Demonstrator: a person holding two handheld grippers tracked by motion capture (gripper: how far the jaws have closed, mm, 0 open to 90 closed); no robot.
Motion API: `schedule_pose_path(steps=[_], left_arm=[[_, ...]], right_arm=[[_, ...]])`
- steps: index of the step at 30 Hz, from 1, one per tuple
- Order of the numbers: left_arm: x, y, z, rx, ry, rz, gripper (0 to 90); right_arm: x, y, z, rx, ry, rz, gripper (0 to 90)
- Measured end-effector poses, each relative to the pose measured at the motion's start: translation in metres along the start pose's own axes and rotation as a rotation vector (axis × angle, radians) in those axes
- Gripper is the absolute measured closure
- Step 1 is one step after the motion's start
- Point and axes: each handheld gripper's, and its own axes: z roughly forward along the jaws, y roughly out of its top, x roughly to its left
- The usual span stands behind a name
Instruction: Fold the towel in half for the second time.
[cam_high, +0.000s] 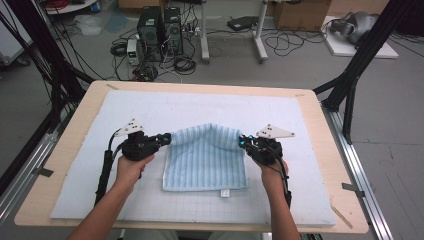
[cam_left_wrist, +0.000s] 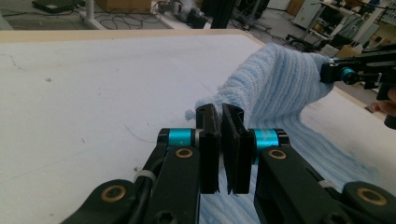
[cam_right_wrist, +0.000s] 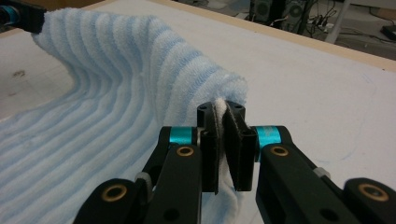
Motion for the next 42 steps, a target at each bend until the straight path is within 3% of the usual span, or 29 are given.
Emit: schedule_pose_path(steps=[7,10,15,24,35,38,42], left_arm=[[-0.008,-0.013,-0.015,-0.010,-0.020,0.012,84.9],[-0.012,-0.021,-0.022,0.014,-0.028,0.038,84.9],[-0.017,-0.034,-0.028,0.042,-0.033,0.048,84.1],[-0.025,-0.054,-0.033,0.076,-0.048,0.064,83.5],[-0.026,-0.065,-0.038,0.107,-0.053,0.070,82.9],[-0.026,-0.065,-0.040,0.101,-0.060,0.059,76.8],[-0.023,-0.061,-0.047,0.057,-0.068,0.030,62.8]], right_arm=[[0.006,-0.013,-0.007,0.009,0.011,-0.001,84.9],[0.010,-0.017,-0.014,0.007,0.008,-0.009,84.8],[0.014,-0.030,-0.020,0.027,0.010,-0.008,84.9],[0.026,-0.046,-0.029,0.047,0.006,-0.026,84.7],[0.033,-0.063,-0.038,0.085,0.009,-0.044,83.1],[0.035,-0.069,-0.039,0.096,0.014,-0.048,80.3],[0.039,-0.072,-0.048,0.077,0.016,-0.054,73.6]])
